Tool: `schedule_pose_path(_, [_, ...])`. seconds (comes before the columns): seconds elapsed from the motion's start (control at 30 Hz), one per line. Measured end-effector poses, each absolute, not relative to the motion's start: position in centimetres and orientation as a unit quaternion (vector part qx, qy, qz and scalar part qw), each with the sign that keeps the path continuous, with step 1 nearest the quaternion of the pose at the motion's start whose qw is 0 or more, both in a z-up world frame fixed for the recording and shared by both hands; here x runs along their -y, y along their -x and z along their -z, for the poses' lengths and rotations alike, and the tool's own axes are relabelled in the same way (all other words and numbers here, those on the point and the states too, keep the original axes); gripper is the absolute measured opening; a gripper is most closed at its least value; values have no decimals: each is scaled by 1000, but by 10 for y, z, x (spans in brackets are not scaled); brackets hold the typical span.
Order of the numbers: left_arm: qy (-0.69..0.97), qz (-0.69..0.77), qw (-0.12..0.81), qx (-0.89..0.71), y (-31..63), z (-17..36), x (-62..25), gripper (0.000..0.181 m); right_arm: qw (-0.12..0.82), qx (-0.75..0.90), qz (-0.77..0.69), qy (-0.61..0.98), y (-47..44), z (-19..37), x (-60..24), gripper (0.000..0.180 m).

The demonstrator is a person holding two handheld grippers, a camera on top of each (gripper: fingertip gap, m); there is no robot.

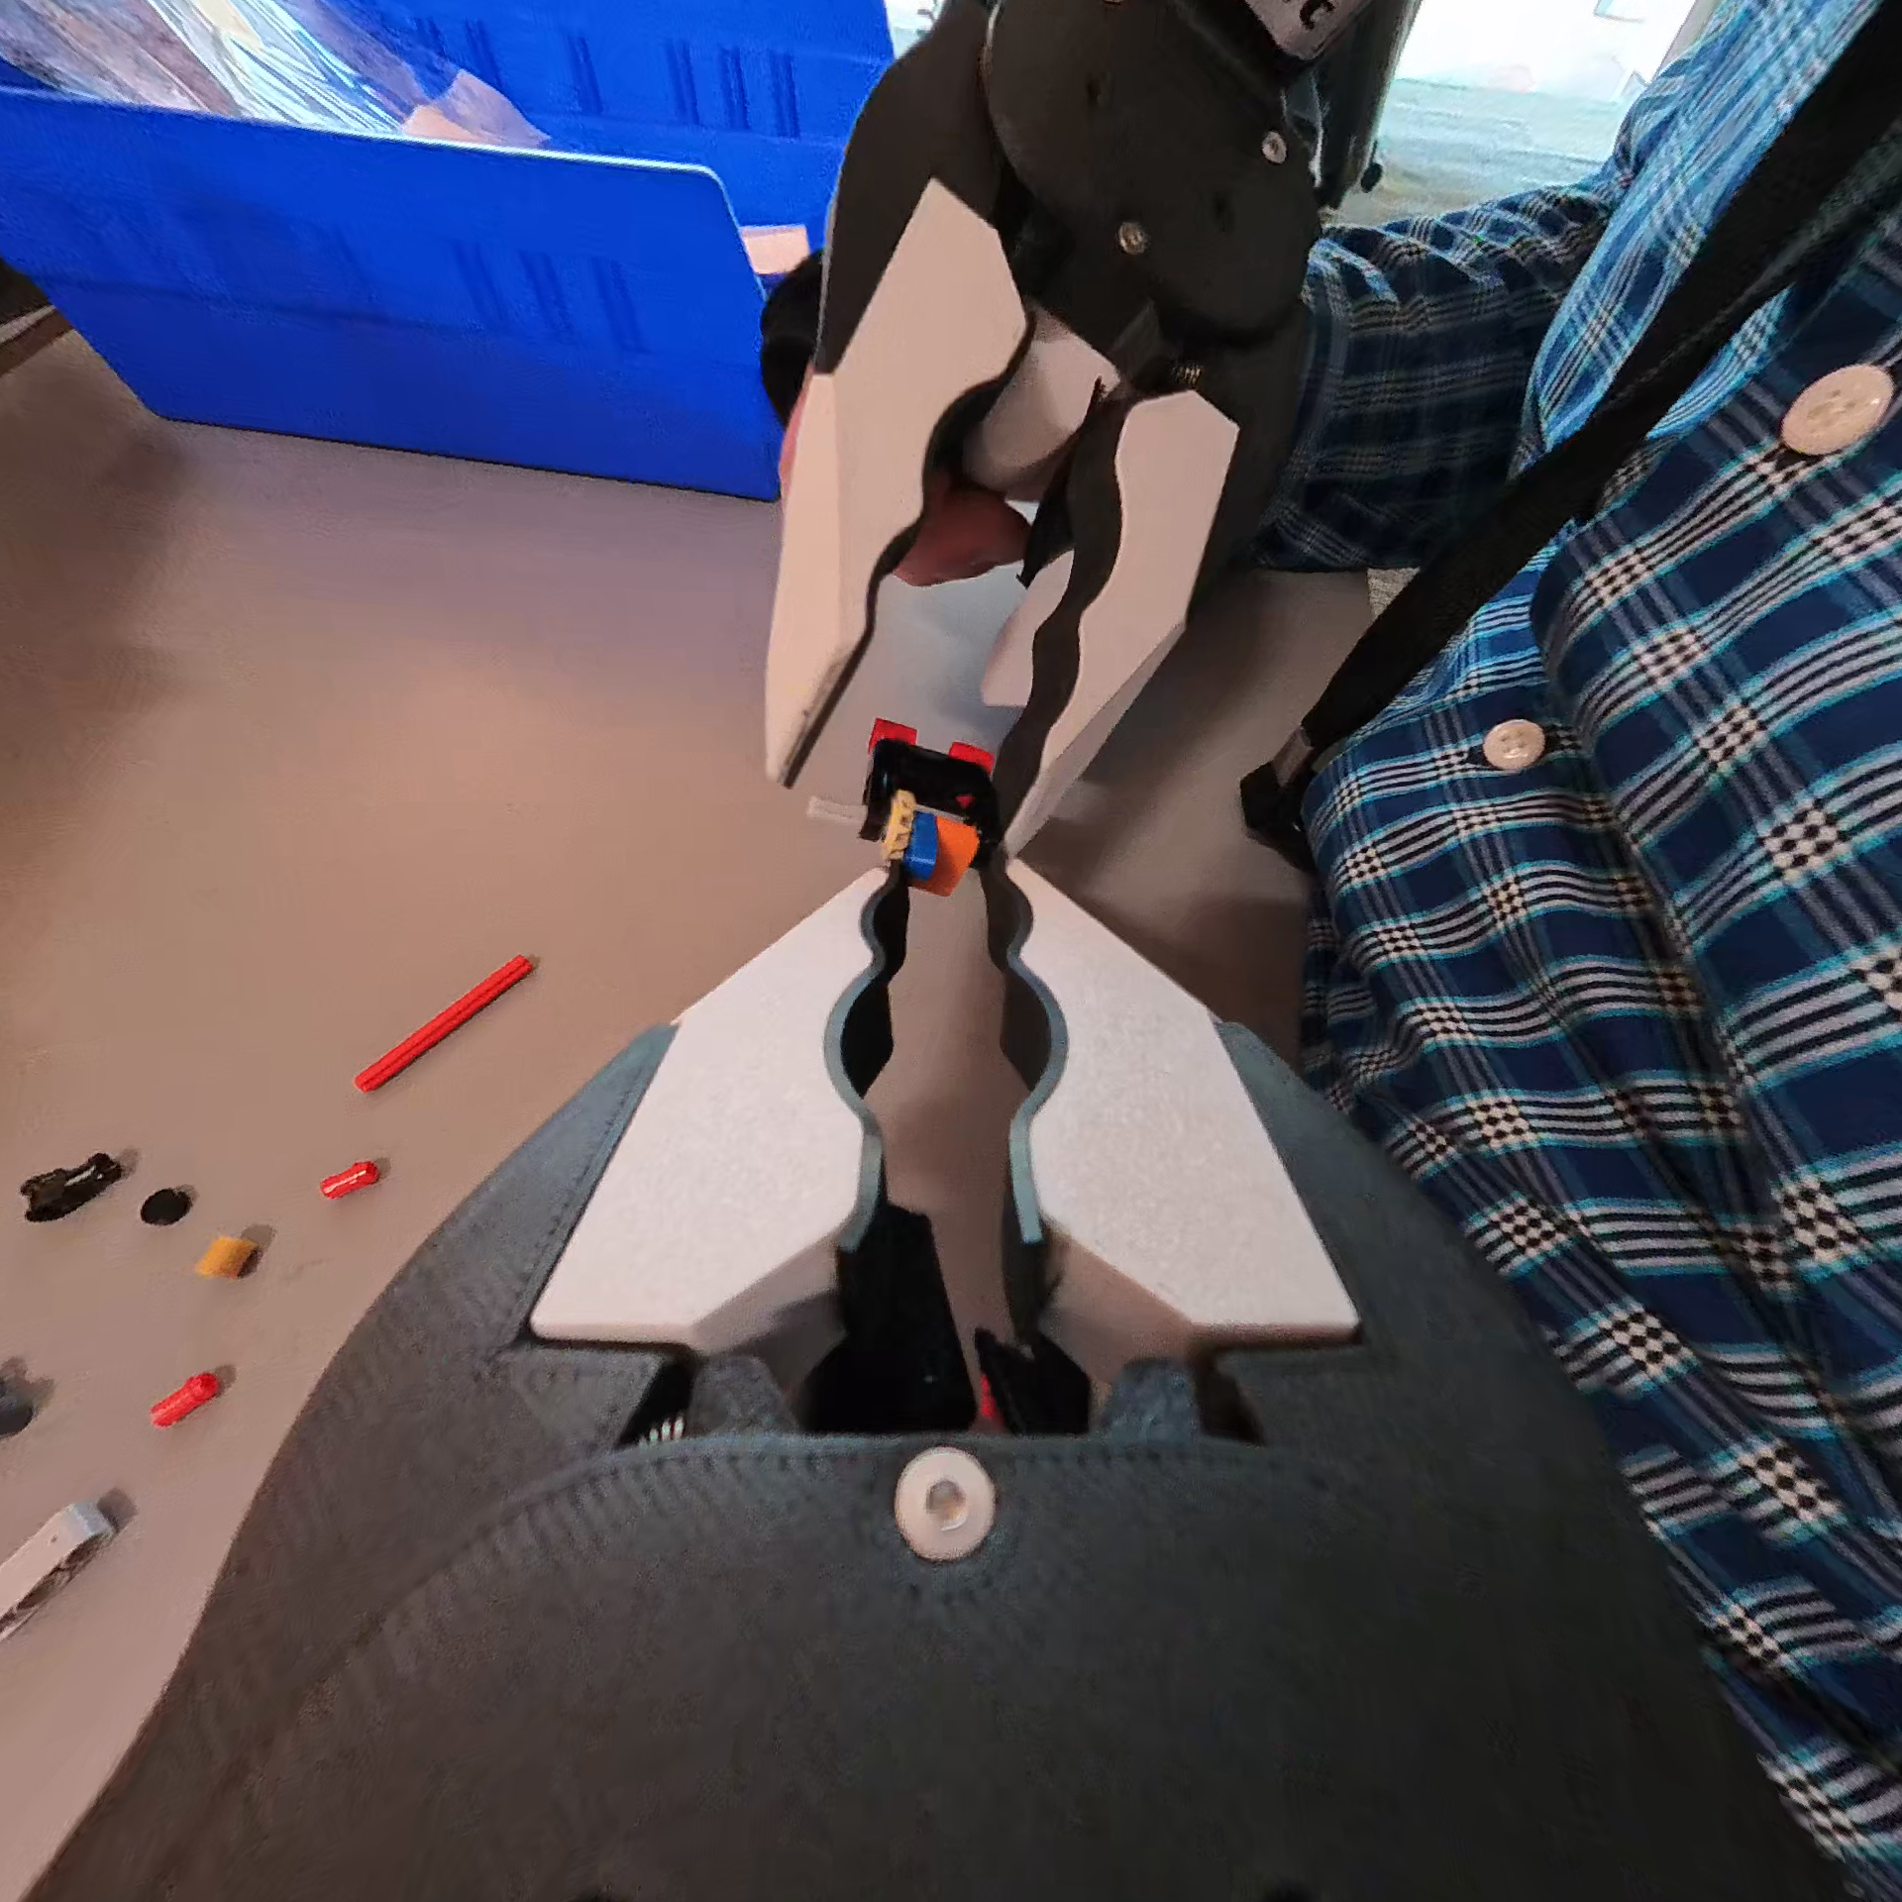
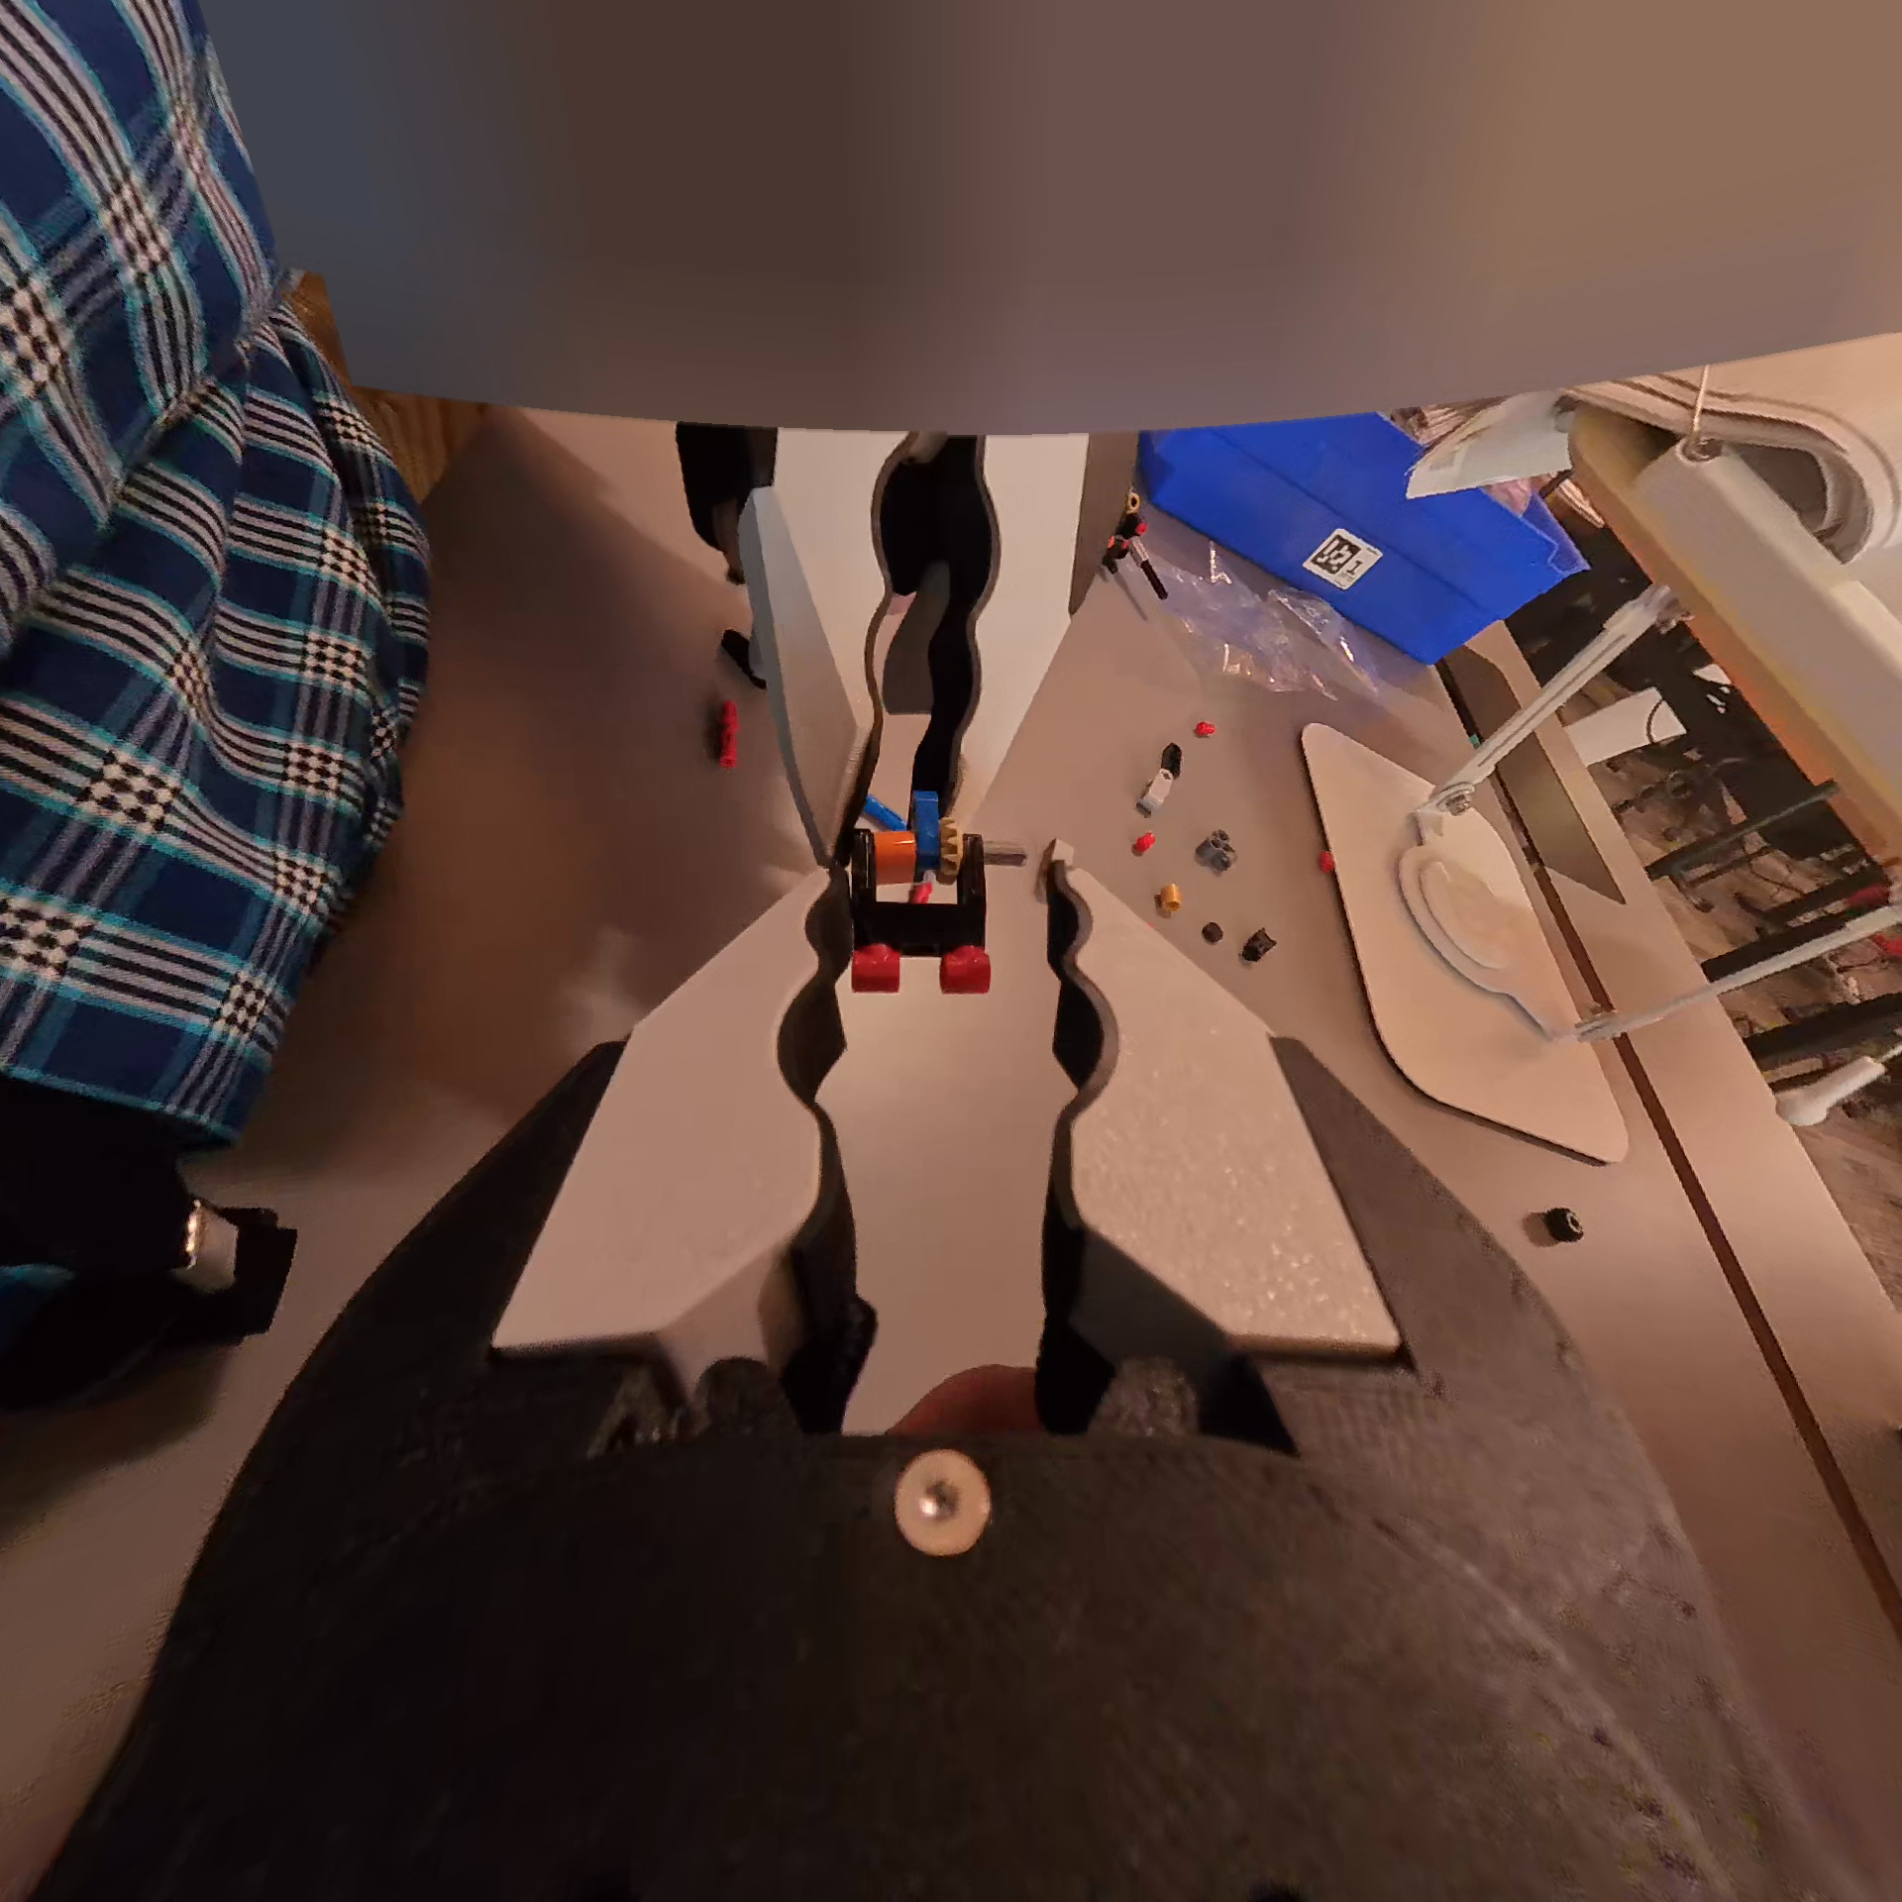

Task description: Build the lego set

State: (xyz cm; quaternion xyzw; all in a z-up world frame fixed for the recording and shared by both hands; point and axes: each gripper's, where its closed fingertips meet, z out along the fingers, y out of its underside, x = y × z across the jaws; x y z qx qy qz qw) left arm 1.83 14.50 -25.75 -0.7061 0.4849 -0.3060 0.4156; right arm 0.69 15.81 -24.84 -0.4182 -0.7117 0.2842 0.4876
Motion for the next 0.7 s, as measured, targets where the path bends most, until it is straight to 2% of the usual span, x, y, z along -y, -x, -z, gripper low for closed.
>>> schedule_pose_path(0.7, [696, 310, 399, -511, -26, 261, -138, 11, 452, 722, -317, 417, -8, 255, -152, 28])
